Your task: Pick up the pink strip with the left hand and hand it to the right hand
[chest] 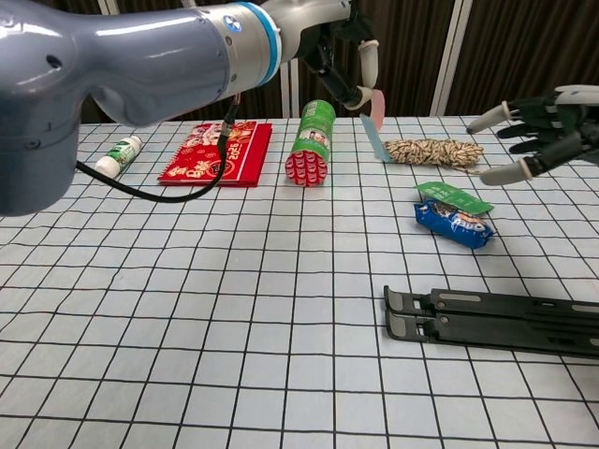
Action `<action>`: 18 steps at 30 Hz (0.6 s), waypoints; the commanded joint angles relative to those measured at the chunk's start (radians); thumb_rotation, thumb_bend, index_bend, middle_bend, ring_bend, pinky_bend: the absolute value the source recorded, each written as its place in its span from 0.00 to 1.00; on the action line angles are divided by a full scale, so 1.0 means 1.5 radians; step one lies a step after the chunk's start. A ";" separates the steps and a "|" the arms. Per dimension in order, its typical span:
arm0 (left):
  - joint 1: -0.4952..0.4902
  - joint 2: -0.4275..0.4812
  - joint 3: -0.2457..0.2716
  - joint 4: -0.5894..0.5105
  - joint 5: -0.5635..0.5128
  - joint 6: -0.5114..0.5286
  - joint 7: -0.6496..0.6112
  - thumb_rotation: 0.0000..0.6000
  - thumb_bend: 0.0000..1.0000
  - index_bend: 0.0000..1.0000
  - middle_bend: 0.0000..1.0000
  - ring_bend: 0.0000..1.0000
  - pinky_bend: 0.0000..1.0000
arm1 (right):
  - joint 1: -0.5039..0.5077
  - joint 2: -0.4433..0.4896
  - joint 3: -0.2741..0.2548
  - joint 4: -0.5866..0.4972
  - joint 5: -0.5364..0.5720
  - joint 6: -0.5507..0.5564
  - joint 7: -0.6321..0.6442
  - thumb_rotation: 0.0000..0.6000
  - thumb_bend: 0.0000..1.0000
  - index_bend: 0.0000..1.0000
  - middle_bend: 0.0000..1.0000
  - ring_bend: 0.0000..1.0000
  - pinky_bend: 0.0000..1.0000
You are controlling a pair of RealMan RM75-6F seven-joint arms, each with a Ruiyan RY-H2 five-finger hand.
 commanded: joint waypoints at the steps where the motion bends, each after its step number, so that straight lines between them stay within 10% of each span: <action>1: -0.020 -0.011 -0.012 0.003 -0.027 0.017 0.007 1.00 0.55 0.79 0.00 0.00 0.00 | 0.022 -0.027 0.011 -0.008 0.033 0.005 -0.029 1.00 0.00 0.32 0.02 0.00 0.00; 18: -0.037 -0.018 -0.031 0.005 -0.086 0.026 -0.064 1.00 0.57 0.80 0.00 0.00 0.00 | 0.061 -0.117 0.028 0.015 0.104 0.059 -0.110 1.00 0.05 0.39 0.05 0.00 0.00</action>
